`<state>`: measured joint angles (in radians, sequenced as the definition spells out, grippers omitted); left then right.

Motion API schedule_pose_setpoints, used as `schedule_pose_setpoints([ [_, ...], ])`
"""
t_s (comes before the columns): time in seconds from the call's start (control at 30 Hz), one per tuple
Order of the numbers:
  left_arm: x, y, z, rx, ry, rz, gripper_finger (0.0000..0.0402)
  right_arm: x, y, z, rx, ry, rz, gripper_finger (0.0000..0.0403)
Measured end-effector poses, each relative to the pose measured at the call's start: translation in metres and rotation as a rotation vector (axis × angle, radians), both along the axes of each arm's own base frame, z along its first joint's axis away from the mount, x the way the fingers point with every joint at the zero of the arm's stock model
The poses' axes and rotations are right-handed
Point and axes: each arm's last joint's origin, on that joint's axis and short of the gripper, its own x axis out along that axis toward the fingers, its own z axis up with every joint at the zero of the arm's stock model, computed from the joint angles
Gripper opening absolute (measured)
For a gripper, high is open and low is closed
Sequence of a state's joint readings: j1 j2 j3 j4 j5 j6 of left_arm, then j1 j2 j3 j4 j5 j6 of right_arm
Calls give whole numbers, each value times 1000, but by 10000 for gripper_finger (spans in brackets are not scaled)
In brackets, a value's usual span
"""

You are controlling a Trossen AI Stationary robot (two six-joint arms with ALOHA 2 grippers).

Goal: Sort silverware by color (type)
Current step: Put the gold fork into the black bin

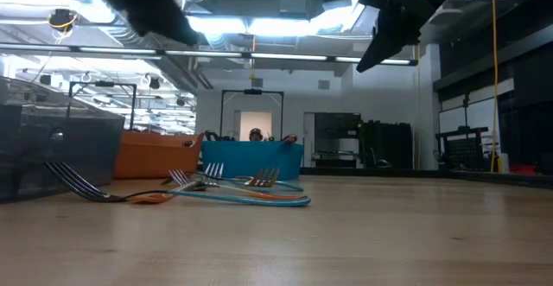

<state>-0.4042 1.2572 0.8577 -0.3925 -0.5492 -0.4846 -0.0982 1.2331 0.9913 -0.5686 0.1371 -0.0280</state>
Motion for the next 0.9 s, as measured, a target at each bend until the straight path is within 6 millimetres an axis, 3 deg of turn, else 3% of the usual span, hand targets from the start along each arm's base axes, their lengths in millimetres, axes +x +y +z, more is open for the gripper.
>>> schedule_pose_setpoints([
  [0.27,23,22,11,44,-104,-144,98,0,0,0,0,0,0,92],
  [0.5,54,41,7,123,-215,-234,106,0,0,0,0,2,0,92],
  [0.63,72,52,-8,123,-222,-328,106,0,0,0,-1,2,2,92],
  [0.9,92,79,-55,104,-66,-418,106,0,0,0,-2,2,2,92],
])
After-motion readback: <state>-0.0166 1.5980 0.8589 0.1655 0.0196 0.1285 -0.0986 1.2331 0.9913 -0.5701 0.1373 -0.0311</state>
